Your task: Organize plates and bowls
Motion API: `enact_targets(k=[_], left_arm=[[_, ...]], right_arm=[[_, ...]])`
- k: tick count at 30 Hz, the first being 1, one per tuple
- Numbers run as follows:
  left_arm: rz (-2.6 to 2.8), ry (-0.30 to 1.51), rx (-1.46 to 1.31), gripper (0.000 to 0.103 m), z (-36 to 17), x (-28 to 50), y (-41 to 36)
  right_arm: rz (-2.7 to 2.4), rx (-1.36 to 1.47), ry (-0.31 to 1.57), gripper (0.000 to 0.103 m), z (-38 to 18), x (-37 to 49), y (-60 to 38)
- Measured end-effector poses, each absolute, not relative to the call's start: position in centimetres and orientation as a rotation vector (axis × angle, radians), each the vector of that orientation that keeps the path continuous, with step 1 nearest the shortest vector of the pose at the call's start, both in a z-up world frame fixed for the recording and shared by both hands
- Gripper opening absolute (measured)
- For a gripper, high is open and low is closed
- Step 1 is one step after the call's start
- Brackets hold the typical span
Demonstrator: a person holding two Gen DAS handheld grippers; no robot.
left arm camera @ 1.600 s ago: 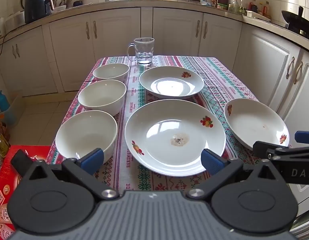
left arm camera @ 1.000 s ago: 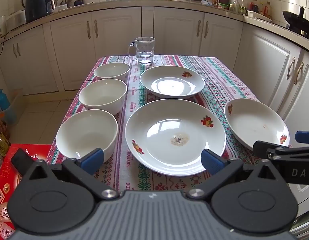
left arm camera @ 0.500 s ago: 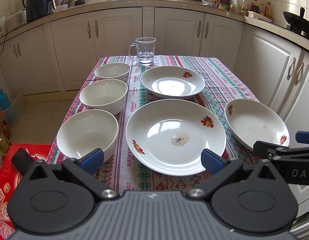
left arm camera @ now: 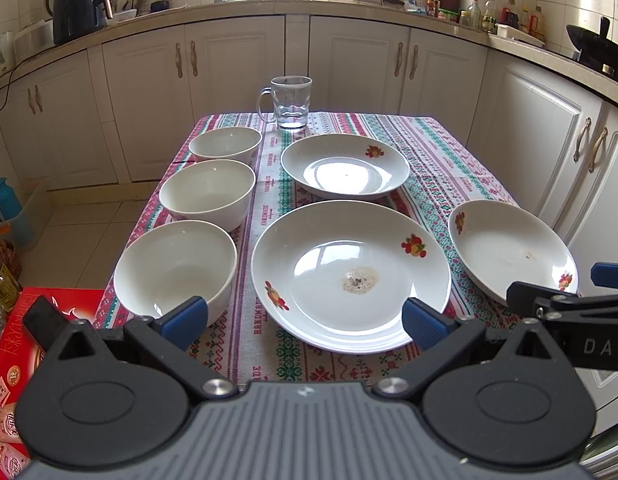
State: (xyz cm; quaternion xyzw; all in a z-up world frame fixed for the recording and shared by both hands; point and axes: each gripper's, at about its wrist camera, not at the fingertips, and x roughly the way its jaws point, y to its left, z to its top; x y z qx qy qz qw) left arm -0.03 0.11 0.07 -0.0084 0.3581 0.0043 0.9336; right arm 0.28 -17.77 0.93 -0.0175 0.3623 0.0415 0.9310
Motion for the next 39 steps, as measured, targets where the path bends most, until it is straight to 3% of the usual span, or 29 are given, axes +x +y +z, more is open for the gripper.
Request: enact_targets(k=[39], left_arm=[[0.003,0.734,-0.014,0.102,0.56,0.09,-0.32]], right_arm=[[0.086,-0.047,0.733,0.103,1.39,0.35,-17.95]])
